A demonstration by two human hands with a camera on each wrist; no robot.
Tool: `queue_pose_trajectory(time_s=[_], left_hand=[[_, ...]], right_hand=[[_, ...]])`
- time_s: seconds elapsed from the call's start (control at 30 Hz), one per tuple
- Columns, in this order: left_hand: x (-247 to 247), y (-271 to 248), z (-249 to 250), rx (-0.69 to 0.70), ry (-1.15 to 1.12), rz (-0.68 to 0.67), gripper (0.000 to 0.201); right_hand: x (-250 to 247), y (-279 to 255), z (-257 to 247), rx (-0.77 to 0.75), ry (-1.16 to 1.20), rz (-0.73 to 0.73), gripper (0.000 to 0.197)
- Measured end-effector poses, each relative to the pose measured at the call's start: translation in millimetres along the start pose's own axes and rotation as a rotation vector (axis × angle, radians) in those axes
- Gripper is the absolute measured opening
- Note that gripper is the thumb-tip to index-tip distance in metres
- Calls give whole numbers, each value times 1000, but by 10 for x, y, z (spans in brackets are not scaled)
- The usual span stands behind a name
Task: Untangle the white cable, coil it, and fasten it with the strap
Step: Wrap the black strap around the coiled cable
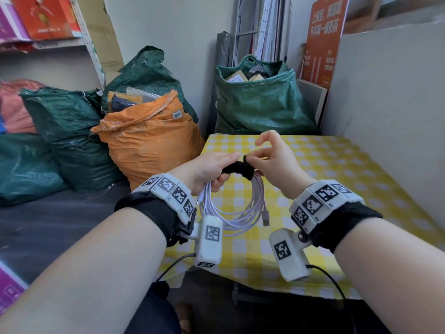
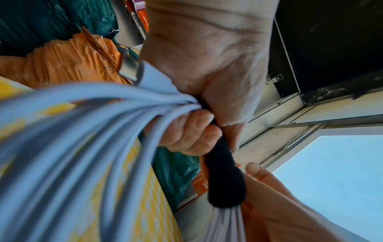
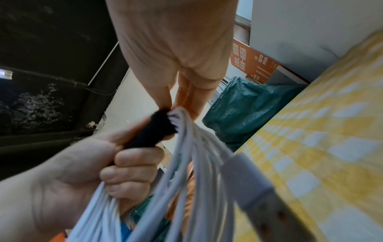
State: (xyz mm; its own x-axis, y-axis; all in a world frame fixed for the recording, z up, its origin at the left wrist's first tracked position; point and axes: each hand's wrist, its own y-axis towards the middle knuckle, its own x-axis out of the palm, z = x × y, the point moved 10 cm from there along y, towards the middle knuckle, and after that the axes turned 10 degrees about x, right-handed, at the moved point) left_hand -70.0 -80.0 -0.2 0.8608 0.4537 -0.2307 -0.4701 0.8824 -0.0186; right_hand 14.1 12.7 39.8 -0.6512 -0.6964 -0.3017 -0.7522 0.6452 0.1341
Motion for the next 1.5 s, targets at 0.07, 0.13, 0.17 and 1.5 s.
queue_pose_trajectory(time_s=[0.07,0.13,0.17,1.5], left_hand=[[67,18,21,7,-34,-16,29],[80,34,38,6,-63,4,29],[77,46,44,6,-65,13,29],[-147,2057,-735,-109,-442,285,22]], right_hand=[[-63,19,9,-27,17,43,20],[-103,39,4,-60,-60,83,13],[-107,36,4,-64,-90,85,12],[-664,1773,1638,408,230,263,17]])
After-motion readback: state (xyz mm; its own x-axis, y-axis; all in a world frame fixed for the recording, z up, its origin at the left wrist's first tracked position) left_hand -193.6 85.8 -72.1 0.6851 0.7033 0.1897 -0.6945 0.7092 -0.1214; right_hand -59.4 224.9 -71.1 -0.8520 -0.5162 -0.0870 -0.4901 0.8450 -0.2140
